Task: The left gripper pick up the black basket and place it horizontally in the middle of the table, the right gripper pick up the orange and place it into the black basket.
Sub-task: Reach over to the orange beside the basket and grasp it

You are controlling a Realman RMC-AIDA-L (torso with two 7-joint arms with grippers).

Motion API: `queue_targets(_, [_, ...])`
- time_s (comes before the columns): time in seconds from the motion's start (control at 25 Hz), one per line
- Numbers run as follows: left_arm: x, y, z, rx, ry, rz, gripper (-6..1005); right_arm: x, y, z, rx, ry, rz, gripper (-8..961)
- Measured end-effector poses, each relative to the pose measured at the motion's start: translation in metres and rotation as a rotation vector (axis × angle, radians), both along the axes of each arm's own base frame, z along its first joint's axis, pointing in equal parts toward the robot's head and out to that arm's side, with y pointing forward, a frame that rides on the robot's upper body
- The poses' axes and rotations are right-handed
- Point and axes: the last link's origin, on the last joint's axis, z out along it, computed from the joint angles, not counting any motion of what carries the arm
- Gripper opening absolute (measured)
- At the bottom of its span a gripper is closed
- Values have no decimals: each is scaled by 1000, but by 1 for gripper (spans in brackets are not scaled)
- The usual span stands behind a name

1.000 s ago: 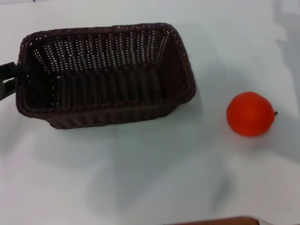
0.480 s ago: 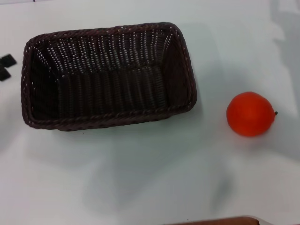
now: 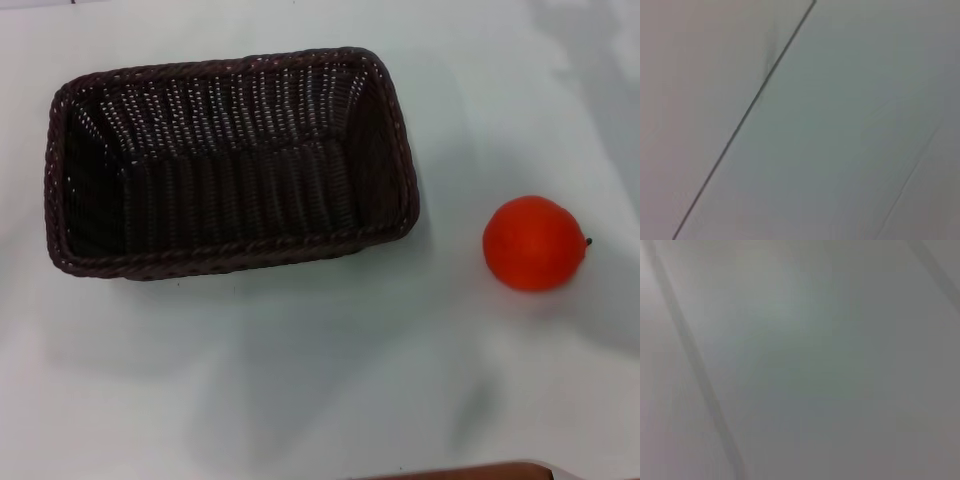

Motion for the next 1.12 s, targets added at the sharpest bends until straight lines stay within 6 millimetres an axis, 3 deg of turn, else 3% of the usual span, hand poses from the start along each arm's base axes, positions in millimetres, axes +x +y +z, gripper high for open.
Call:
queue_targets(0.12, [5, -4, -4, 135, -19, -106, 618, -12, 2, 7, -109, -15, 116, 594])
queue_targets(0.28, [8, -9, -11, 306, -6, -198, 630, -27, 9, 24, -348, -96, 248, 750])
queue_targets(0.52, [10, -11, -24, 393, 24, -242, 763, -55, 12, 44, -808, -298, 320, 921])
queue_targets(0.72, [13, -9, -31, 402, 46, -267, 856, -68, 10, 57, -1129, -450, 216, 942])
queue_targets(0.88, [15, -5, -32, 400, 37, -266, 889, -68, 8, 69, -1269, -521, 131, 941])
queue_targets(1.04, [16, -1, -34, 397, 29, -262, 890, -68, 7, 67, -1394, -590, 68, 940])
queue_targets(1.12, [18, 2, -37, 391, 17, -264, 888, -65, 10, 53, -1532, -674, -30, 937])
